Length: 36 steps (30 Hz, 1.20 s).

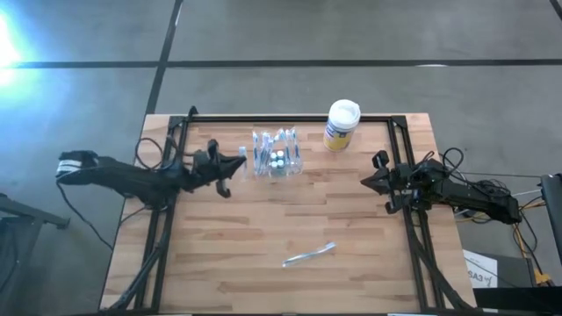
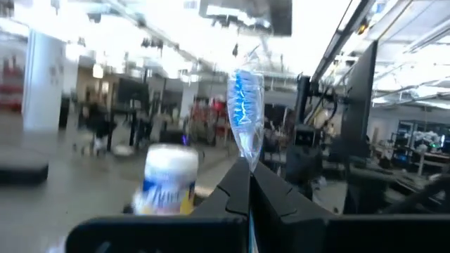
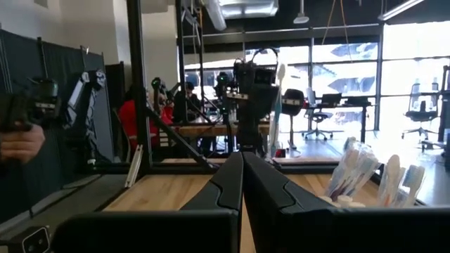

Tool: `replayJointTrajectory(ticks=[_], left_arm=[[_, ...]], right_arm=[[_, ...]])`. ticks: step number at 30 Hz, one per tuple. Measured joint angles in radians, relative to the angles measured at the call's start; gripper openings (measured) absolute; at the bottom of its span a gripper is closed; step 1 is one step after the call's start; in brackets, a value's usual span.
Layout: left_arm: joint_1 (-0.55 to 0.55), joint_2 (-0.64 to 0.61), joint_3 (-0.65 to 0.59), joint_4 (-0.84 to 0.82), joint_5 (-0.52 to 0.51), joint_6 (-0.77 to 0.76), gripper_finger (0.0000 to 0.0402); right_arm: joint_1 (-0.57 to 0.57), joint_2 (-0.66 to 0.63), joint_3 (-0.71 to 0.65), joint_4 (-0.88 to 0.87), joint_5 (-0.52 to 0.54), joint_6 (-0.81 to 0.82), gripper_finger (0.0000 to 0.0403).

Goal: Pick & Place toothbrushing station
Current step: Put the blue toothbrush into the transparent organizer

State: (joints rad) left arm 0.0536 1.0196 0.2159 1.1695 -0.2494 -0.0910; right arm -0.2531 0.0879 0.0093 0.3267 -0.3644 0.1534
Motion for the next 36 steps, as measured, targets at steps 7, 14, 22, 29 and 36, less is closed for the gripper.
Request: replayJointTrajectory(ticks=[7,14,22,29,36], left_arm=[[0.039,0.265,0.150,0.173,0.016,0.160,0.0000],[0.159,0.395,0.201,0.176,0.059,0.077,0.0000],[0.202,0.498,0.193,0.185,0.045,0.032,0.0000],[0.207,0.587,0.190,0.235,0.028,0.033,0.0000],[0.216,0.623,0.187,0.233,0.024,0.032,0.0000]], right_arm=[[0.000,0.000,0.000,0.000,0.000,-0.008,0.0008],[0.000,0.000,0.000,-0.022,-0.001,-0.007,0.0008],[0.000,0.000,0.000,-0.032,-0.004,0.000,0.0008],[0.000,0.000,0.000,-0.032,-0.004,0.001,0.0008],[0.000,0.001,0.000,-0.032,-0.005,0.001,0.0008]])
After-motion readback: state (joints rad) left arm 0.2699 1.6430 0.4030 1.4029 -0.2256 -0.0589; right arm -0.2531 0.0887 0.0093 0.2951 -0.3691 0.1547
